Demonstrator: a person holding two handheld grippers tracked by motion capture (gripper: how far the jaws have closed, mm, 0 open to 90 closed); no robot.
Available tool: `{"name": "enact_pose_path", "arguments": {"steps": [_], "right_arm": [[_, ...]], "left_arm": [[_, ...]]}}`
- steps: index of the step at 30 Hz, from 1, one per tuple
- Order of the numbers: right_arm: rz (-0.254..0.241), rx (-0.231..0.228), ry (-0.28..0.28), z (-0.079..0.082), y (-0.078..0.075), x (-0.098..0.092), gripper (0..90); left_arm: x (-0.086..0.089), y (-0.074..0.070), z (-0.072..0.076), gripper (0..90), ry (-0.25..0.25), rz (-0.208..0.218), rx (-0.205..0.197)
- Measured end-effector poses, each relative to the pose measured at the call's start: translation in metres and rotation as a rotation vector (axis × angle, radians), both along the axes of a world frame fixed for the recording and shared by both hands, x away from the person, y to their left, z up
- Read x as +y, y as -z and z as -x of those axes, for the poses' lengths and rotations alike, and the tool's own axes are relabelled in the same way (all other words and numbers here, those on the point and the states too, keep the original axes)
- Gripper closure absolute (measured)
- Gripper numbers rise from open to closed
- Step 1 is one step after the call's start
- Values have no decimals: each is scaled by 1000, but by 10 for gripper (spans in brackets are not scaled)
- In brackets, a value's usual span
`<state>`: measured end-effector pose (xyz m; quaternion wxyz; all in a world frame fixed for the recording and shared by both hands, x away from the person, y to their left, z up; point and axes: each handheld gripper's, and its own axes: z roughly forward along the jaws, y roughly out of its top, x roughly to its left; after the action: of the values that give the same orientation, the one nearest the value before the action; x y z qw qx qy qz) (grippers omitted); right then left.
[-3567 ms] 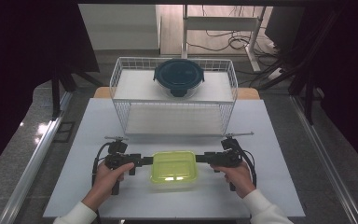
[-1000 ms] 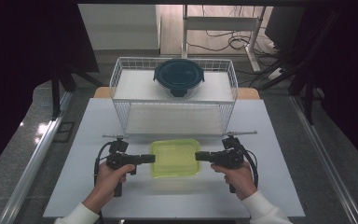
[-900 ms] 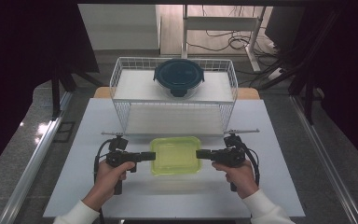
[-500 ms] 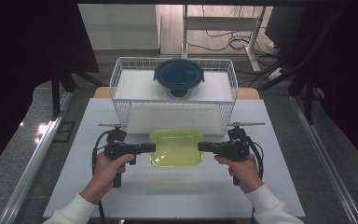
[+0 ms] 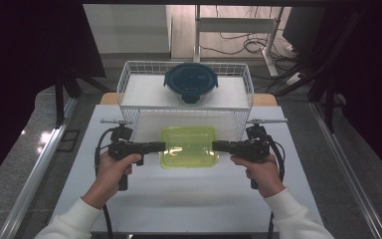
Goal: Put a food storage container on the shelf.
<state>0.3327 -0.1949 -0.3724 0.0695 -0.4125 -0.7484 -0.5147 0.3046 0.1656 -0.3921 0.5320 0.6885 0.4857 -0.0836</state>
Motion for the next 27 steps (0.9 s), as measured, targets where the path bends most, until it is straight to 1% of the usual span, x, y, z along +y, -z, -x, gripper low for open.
{"name": "enact_pose_path", "arguments": {"steps": [13,19,23,24,27], "right_arm": [[-8,-72,-2,-7,-36,4,788],[-10,-107,0,-11,-54,6,788],[-9,-127,1,-13,-65,7,788],[-5,-138,-1,-14,-68,7,788],[-2,-148,-1,-18,-74,7,788]], "left_arm": [[4,-37,-8,798,-4,-5,-65],[5,-57,-12,798,-5,-12,-99],[5,-66,-15,798,-14,-14,-116],[5,-69,-16,798,-14,-16,-119],[5,-75,-19,798,-17,-19,-126]]}}
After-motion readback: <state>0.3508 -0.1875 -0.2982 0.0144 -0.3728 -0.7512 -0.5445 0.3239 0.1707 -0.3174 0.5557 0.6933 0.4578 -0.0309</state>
